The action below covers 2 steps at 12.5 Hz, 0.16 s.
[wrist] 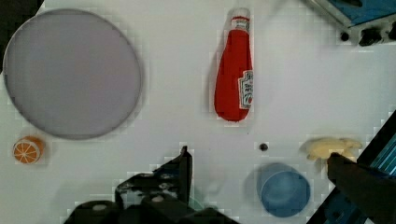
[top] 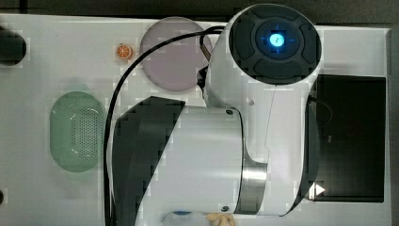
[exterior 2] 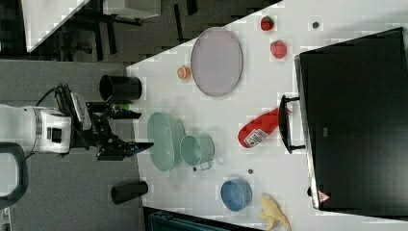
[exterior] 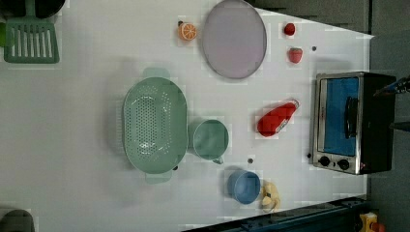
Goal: Pick Ketchup from oven and place it on table.
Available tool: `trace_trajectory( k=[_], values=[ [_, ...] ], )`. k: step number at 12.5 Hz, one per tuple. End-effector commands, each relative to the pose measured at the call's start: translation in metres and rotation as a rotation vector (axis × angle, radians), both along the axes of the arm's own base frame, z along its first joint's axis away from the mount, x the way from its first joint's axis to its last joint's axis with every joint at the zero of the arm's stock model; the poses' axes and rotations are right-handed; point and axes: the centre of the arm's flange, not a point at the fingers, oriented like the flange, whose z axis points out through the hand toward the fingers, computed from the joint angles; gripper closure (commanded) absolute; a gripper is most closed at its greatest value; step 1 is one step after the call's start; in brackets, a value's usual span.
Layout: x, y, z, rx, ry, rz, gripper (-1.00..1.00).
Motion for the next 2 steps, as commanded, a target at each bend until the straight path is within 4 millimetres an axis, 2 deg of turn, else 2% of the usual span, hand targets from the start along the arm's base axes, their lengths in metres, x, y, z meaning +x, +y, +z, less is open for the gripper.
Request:
trace_trajectory(
  k=[1, 2],
  values=[
    [-0.0054, -0.0058, 0.0133, -0.019, -0.014, -0.036, -1.0],
    [-0.0053, -0.0058, 0.0133, -0.019, -0.014, -0.036, -1.0]
  ],
)
